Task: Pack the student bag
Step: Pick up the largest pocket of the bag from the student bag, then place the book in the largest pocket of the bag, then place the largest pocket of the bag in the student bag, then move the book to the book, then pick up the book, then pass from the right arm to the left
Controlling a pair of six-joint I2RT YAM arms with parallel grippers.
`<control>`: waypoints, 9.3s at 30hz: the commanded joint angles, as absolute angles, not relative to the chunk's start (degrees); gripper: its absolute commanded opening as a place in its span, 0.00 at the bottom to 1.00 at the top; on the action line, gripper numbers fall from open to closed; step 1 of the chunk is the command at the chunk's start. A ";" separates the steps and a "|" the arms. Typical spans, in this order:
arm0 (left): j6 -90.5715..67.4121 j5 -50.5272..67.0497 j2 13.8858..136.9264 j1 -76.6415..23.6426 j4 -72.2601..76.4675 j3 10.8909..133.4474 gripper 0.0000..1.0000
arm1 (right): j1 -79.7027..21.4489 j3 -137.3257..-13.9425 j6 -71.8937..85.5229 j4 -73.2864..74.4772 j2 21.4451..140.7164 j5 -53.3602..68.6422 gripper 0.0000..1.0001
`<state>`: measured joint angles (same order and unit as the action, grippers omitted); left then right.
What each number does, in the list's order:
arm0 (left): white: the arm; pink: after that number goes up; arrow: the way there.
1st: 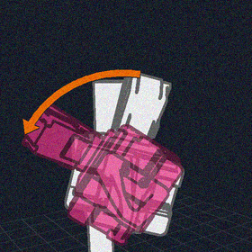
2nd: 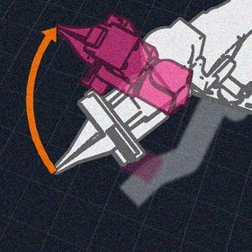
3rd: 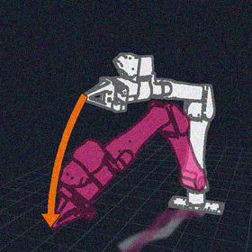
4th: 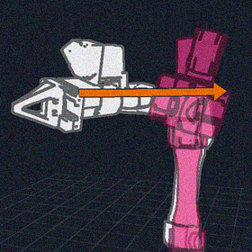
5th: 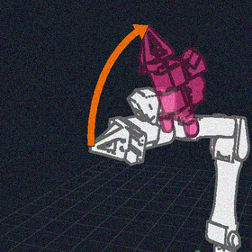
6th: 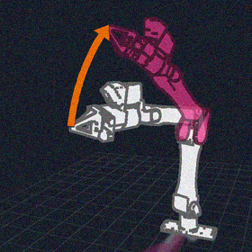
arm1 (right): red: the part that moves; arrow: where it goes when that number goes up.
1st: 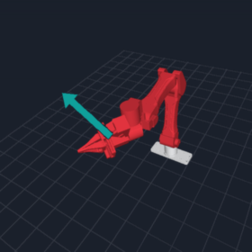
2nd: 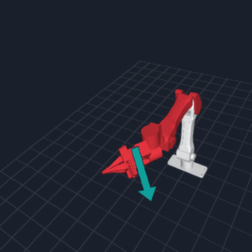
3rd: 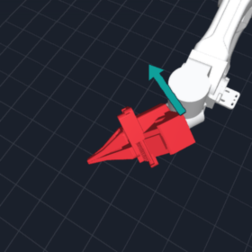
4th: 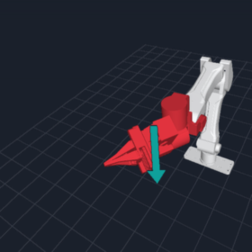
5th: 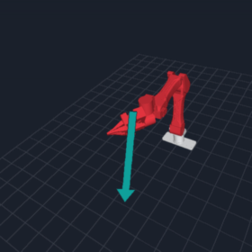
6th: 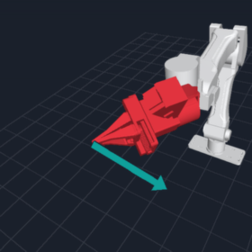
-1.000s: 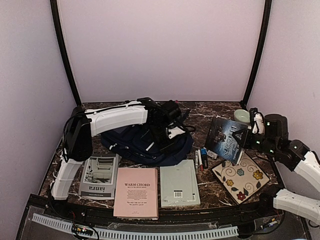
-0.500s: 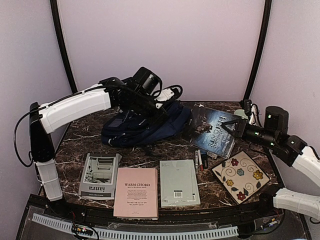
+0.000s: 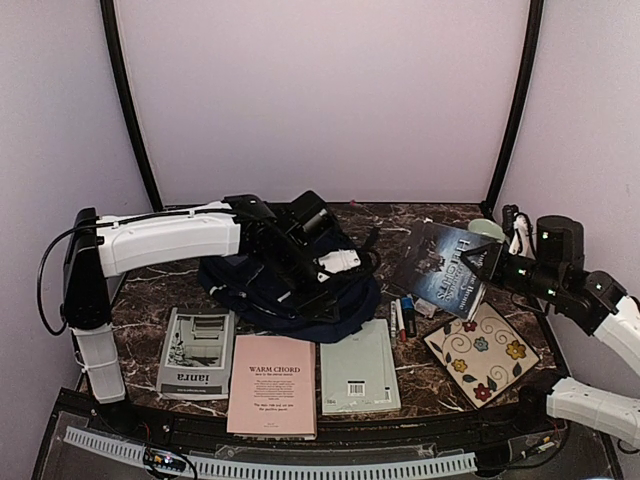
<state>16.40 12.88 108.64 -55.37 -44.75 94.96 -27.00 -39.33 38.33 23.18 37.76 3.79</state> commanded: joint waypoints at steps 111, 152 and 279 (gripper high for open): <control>0.37 -1.13 85.54 -46.41 -14.49 73.50 0.04 | -56.95 -48.86 42.60 19.23 79.82 4.62 0.68; -46.19 10.18 64.23 -59.68 -16.16 26.01 0.55 | -65.83 -74.01 42.83 -1.71 113.45 30.30 0.76; -8.53 35.02 59.42 -53.96 11.12 54.63 0.11 | -57.83 -32.55 11.80 -14.39 39.93 16.50 0.98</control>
<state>-5.80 34.81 60.99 -53.84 0.99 55.42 -58.19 -38.37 0.47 10.09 43.05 14.50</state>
